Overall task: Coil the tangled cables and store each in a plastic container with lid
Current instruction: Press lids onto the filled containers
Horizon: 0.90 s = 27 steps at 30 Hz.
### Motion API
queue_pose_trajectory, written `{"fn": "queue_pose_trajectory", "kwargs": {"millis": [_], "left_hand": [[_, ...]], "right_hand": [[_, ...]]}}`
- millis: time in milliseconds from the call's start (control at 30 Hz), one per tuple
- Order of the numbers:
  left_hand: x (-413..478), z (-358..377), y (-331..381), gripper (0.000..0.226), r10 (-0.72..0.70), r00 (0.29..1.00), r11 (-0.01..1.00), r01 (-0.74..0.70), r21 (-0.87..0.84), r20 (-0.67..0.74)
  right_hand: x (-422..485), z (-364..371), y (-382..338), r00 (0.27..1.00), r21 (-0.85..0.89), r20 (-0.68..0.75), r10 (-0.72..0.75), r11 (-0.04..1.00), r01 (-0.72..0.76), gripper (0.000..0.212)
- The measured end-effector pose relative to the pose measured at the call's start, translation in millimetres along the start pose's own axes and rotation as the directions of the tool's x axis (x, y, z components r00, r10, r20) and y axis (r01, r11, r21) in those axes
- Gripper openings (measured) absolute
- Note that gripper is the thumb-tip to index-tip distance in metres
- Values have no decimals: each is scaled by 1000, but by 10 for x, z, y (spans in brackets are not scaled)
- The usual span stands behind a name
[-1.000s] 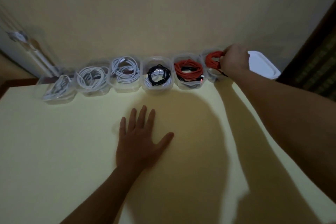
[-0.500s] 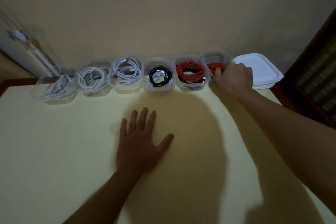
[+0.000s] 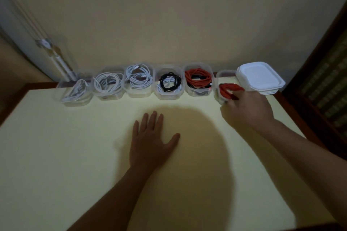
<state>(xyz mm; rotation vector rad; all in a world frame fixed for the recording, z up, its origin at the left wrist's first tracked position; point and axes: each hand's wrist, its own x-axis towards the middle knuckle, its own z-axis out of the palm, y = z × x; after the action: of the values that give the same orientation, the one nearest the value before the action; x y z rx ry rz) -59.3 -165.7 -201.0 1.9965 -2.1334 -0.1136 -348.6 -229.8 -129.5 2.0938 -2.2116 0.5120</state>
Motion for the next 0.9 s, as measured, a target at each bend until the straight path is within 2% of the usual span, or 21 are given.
{"fn": "queue_pose_trajectory", "kwargs": {"millis": [100,333,533,667,733,800,900], "left_hand": [[-73,-50,8,97,-32,999,998,32,-45,-10],[-530,-170,-56,99,-46,999,987,43,-156,-16],[-941,-209,-117,98,-73,997,977,69,-200,-17],[-1165,-275,-163,88,-92,995,947,76,-313,-35],[-1252,-312,-180,84,-122,992,911,107,-397,-12],[-1326,-390,-169,80,-155,988,871,145,-469,17],[-1366,-531,-116,74,-149,989,856,126,-502,-6]], "right_hand": [[-296,-30,18,997,20,6,-72,997,72,36],[-916,-11,-53,965,100,-44,-257,960,260,22],[-1320,-49,-373,945,171,-14,-328,930,326,34],[-1654,-100,-771,910,212,-17,-415,887,409,52],[-1804,-70,-929,902,290,-27,-431,860,420,58],[-1925,-24,-1054,888,356,-25,-458,826,436,58],[-2059,66,-1216,835,303,-26,-550,791,531,54]]}}
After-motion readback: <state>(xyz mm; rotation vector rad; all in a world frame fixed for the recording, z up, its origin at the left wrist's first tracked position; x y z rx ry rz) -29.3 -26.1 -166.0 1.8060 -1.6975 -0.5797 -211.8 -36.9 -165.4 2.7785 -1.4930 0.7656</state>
